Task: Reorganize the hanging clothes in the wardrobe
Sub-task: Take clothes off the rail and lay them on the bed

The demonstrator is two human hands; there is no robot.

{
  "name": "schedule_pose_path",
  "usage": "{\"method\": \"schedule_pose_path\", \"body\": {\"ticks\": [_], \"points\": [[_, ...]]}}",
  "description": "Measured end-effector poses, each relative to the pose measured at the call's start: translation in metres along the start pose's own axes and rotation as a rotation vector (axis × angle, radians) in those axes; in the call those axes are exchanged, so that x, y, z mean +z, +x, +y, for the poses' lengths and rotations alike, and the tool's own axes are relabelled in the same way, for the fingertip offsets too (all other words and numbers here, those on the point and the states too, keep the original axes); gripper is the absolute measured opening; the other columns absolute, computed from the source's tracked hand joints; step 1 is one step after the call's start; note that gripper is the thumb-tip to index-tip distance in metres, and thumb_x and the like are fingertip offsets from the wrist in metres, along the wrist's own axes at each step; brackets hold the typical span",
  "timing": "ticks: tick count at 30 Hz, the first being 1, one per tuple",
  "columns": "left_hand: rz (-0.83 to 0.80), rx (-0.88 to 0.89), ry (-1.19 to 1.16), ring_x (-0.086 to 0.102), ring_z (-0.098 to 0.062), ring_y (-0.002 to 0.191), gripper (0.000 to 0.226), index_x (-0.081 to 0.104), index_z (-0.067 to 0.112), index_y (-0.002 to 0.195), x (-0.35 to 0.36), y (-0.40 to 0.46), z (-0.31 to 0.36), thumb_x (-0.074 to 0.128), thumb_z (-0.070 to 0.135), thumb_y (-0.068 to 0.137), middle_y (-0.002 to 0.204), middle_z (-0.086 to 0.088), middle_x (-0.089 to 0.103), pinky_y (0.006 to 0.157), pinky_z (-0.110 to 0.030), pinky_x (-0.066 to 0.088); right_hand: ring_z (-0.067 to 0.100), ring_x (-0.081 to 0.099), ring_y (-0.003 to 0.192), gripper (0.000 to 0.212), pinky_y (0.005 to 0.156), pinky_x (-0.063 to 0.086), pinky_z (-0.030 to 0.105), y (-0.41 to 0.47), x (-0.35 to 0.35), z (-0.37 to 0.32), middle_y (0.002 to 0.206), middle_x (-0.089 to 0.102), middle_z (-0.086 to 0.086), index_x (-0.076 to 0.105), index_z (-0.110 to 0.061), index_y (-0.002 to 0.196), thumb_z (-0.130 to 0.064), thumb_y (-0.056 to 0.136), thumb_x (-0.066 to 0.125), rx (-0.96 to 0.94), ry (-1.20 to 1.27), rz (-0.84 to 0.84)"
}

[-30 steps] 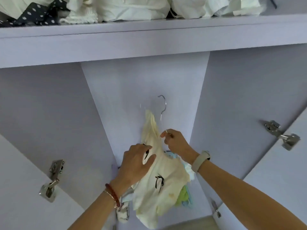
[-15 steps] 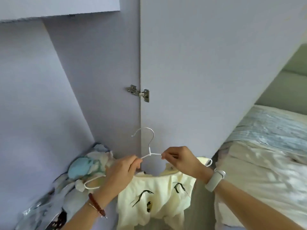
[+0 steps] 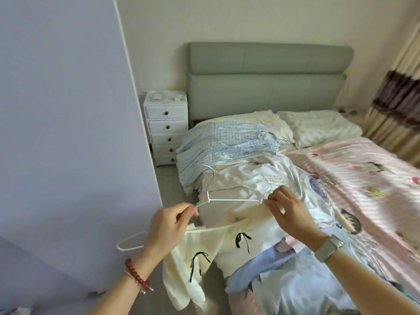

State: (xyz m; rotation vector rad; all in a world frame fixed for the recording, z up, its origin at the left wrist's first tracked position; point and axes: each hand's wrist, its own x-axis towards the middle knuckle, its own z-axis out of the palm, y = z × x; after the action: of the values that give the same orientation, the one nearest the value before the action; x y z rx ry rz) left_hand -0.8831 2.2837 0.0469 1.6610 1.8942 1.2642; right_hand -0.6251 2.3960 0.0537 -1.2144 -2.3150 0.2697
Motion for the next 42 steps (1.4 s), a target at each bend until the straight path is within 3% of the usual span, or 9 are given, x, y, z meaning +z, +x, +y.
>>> {"method": "schedule_pose_path", "body": {"ticks": [4, 7, 12, 16, 19, 23, 27, 36, 42], "points": [[0.064, 0.142, 0.11, 0.048, 0.007, 0.046, 0.019, 0.072, 0.018, 0.075, 0.052, 0.067, 0.031, 0.058, 0.025, 0.086, 0.045, 0.025, 0.048, 0.044, -0.007, 0.03, 0.016, 0.059, 0.063, 0.037, 0.055, 0.036, 0.016, 0.018, -0.028, 0.063, 0.075, 0.063, 0.003, 0.063, -0.008, 0.082, -0.035, 0.09, 0.039, -0.052, -0.042, -0.009], [0.12, 0.192, 0.245, 0.055, -0.006, 0.05, 0.012, 0.072, 0.016, 0.078, 0.088, 0.122, 0.043, 0.064, 0.018, 0.086, 0.061, 0.011, 0.065, 0.046, -0.019, 0.036, 0.018, 0.063, 0.064, 0.023, 0.05, 0.039, 0.019, 0.033, -0.032, 0.103, 0.077, 0.067, 0.0, 0.064, -0.012, 0.088, -0.029, 0.09, 0.05, -0.074, -0.079, -0.081], [0.244, 0.166, 0.33, 0.058, -0.027, 0.078, 0.014, 0.07, 0.009, 0.081, 0.136, 0.202, 0.043, 0.062, 0.019, 0.087, 0.08, -0.004, 0.069, 0.079, -0.036, 0.03, 0.029, 0.063, 0.063, 0.013, 0.053, 0.042, 0.029, 0.07, -0.014, 0.135, 0.071, 0.069, 0.006, 0.066, -0.011, 0.088, -0.018, 0.09, 0.055, 0.049, 0.072, -0.008], [0.355, 0.051, 0.342, 0.051, -0.027, 0.109, 0.021, 0.066, 0.013, 0.1, 0.146, 0.262, 0.034, 0.051, 0.024, 0.093, 0.108, -0.005, 0.064, 0.097, -0.037, 0.023, 0.029, 0.062, 0.066, 0.014, 0.06, 0.045, 0.038, 0.126, 0.004, 0.127, 0.072, 0.068, 0.007, 0.066, -0.006, 0.082, -0.013, 0.089, 0.056, 0.103, 0.213, 0.134], [0.416, -0.039, 0.252, 0.034, -0.026, 0.13, 0.036, 0.048, 0.013, 0.128, 0.145, 0.313, 0.03, 0.045, 0.028, 0.095, 0.135, -0.007, 0.047, 0.108, -0.049, 0.02, 0.031, 0.057, 0.062, 0.025, 0.059, 0.04, 0.039, 0.186, 0.018, 0.116, 0.065, 0.061, 0.012, 0.06, -0.003, 0.073, -0.018, 0.091, 0.053, 0.144, 0.31, 0.174], [0.329, -0.095, 0.195, 0.008, -0.026, 0.142, 0.055, 0.019, 0.017, 0.145, 0.147, 0.395, 0.015, 0.039, 0.031, 0.096, 0.154, -0.011, 0.013, 0.114, -0.049, 0.006, 0.022, 0.047, 0.054, 0.035, 0.056, 0.034, 0.036, 0.288, 0.033, 0.113, 0.056, 0.046, 0.004, 0.051, -0.002, 0.064, -0.022, 0.093, 0.05, 0.2, 0.496, 0.225], [0.221, -0.011, 0.256, -0.002, -0.019, 0.143, 0.057, 0.01, 0.022, 0.148, 0.173, 0.478, -0.004, 0.035, 0.035, 0.097, 0.156, -0.004, 0.003, 0.114, -0.048, 0.001, 0.006, 0.033, 0.046, 0.041, 0.046, 0.027, 0.017, 0.386, 0.043, 0.143, 0.048, 0.031, -0.008, 0.038, -0.013, 0.054, -0.016, 0.092, 0.051, 0.269, 0.663, 0.383], [-0.241, -0.024, 0.32, -0.009, -0.018, 0.142, 0.057, 0.002, 0.03, 0.147, 0.337, 0.566, -0.079, 0.029, 0.04, 0.098, 0.156, -0.001, -0.007, 0.113, -0.047, -0.005, 0.015, 0.033, 0.058, 0.036, 0.056, 0.028, 0.029, 0.439, 0.114, 0.341, 0.055, 0.036, 0.001, 0.047, 0.002, 0.061, -0.014, 0.093, 0.045, 0.796, 0.644, 0.674], [-0.563, -0.134, 0.449, -0.009, -0.025, 0.142, 0.06, -0.003, 0.033, 0.146, 0.447, 0.544, -0.169, 0.03, 0.042, 0.097, 0.156, -0.002, -0.01, 0.112, -0.053, -0.001, 0.02, 0.043, 0.076, 0.025, 0.068, 0.032, 0.03, 0.405, 0.199, 0.474, 0.078, 0.051, 0.012, 0.058, 0.004, 0.086, -0.009, 0.094, 0.038, 1.03, 0.461, 0.453]]}}
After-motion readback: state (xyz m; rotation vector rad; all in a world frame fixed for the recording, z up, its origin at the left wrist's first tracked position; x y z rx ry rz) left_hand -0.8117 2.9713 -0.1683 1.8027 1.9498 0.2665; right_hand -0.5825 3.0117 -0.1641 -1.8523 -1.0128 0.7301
